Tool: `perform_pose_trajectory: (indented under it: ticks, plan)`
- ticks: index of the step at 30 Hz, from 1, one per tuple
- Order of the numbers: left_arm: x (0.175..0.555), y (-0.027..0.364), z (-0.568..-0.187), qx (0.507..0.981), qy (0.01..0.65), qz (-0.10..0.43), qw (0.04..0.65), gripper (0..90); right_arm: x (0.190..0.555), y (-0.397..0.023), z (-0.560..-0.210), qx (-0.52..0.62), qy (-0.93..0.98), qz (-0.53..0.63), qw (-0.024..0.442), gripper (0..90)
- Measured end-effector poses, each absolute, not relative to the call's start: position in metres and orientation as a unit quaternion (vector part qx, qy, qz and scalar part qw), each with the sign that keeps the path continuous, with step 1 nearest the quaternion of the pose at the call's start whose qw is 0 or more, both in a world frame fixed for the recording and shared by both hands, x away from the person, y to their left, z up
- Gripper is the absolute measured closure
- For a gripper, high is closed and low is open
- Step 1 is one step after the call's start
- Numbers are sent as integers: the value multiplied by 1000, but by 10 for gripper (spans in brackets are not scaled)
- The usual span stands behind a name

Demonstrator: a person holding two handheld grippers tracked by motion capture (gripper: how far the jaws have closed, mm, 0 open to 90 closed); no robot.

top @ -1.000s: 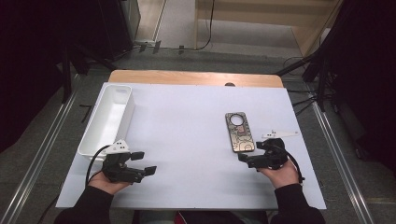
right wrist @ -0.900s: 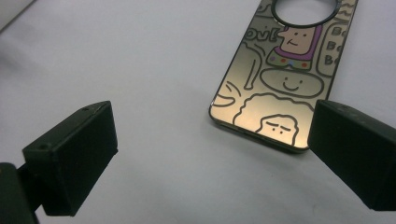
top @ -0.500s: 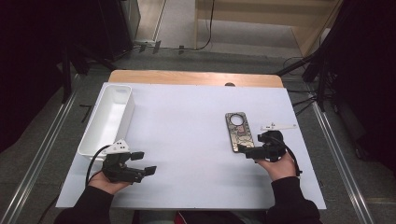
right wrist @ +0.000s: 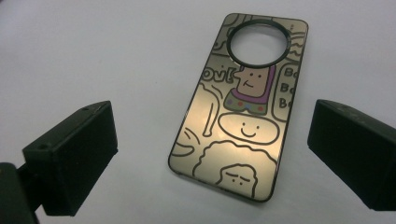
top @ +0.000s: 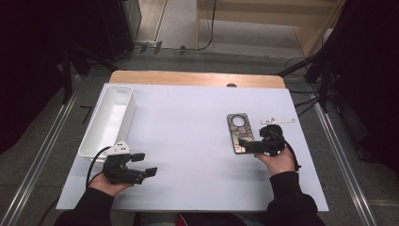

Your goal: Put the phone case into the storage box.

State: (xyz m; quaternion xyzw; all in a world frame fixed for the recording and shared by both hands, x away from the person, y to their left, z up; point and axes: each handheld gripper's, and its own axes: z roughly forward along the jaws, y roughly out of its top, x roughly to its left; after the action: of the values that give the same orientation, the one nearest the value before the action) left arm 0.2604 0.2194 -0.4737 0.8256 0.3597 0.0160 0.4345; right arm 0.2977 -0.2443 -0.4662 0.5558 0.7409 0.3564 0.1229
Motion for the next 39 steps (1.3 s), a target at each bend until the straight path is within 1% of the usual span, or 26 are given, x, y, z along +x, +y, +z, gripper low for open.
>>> perform_pose_trajectory:
  ticks: [18,39]
  plan:
    - [260,220,-474,826,360,15,434,182,320,-239,-465,569,734,341,145,6]
    - [260,220,-474,825,359,15,435,182,343,-234,-467,585,725,329,152,6]
